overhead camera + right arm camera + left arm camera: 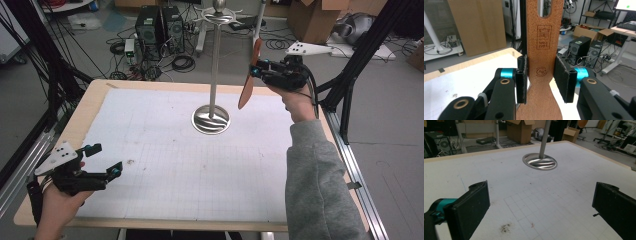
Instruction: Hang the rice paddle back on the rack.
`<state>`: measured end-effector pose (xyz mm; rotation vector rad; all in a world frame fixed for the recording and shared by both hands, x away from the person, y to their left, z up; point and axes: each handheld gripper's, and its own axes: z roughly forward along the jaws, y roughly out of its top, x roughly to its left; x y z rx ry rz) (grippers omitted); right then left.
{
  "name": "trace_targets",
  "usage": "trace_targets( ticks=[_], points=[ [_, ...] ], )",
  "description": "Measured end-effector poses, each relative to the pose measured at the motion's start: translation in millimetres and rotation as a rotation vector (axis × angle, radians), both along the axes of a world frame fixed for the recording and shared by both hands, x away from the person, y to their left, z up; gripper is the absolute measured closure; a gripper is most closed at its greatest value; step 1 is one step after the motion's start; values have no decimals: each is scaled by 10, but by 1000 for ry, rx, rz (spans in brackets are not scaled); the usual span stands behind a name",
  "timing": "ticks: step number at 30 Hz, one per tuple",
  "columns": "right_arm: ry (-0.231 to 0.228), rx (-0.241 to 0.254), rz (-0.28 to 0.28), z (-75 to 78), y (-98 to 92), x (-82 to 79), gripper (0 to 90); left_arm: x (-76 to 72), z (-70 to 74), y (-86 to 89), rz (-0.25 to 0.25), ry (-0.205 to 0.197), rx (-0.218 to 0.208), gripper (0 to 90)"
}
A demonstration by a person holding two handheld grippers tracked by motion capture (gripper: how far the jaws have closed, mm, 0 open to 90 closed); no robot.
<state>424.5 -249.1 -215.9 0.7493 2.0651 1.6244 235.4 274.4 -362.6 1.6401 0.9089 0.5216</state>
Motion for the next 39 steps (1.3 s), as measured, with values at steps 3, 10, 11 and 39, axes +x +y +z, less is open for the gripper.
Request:
trace_targets(
  ticks=[3,10,11,39],
  points=[
    [-2,-1,6,30,7,41,646,10,-9,14,-2,1,2,17],
    [4,-2,12,100,31,108,646,20,-26,43,12,7,-5,17],
    [4,-5,10,107,34,116,646,18,-25,49,13,6,-5,17],
    [-2,22,16,309,183,310,646,-5,-2,173,18,1,-35,17]
  ],
)
